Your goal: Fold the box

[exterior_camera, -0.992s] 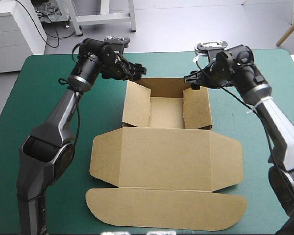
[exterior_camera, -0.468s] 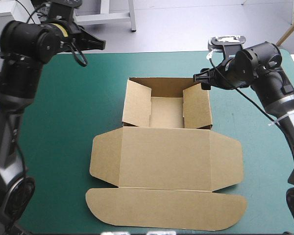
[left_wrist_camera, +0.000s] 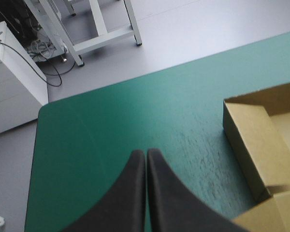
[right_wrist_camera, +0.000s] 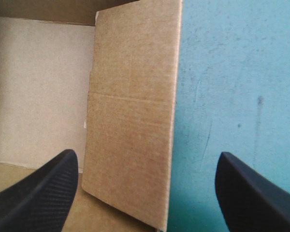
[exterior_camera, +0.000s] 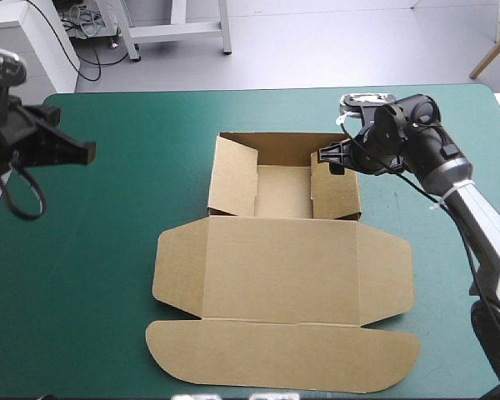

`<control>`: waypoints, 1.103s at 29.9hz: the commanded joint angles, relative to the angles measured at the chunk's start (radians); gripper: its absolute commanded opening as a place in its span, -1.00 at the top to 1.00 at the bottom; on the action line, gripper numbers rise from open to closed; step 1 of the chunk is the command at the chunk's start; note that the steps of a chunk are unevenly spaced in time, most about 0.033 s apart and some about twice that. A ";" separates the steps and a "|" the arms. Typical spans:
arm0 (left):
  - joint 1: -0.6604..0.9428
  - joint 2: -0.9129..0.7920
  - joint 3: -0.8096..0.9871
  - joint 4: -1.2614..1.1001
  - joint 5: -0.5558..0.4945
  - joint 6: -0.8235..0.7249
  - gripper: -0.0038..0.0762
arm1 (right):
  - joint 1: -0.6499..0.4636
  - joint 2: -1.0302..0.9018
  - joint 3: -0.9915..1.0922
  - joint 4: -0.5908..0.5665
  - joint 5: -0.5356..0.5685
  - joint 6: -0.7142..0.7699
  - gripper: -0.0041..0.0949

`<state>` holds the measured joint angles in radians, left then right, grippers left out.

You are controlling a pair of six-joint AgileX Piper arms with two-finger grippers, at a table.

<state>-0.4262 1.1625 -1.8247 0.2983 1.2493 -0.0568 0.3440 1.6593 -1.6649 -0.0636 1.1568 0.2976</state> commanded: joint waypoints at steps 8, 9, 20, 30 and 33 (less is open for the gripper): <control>-0.002 -0.336 0.437 0.004 0.047 -0.017 0.93 | 0.001 0.145 -0.021 0.016 -0.053 -0.008 -0.52; -0.002 -0.364 0.467 -0.007 0.047 -0.024 0.93 | 0.001 0.164 -0.021 0.016 -0.053 -0.008 -0.52; -0.002 -0.541 0.538 -0.066 0.047 -0.049 0.93 | -0.006 0.214 -0.024 0.027 -0.074 -0.010 -0.52; -0.002 -0.549 0.538 -0.080 0.047 -0.049 0.93 | -0.015 0.213 -0.024 0.031 -0.074 -0.024 0.20; -0.002 -0.549 0.538 -0.080 0.047 -0.049 0.93 | -0.015 0.209 -0.030 0.031 -0.086 -0.008 0.94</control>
<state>-0.4262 0.6044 -1.2690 0.2193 1.2504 -0.0951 0.3372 1.9282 -1.6619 -0.0325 1.0979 0.2825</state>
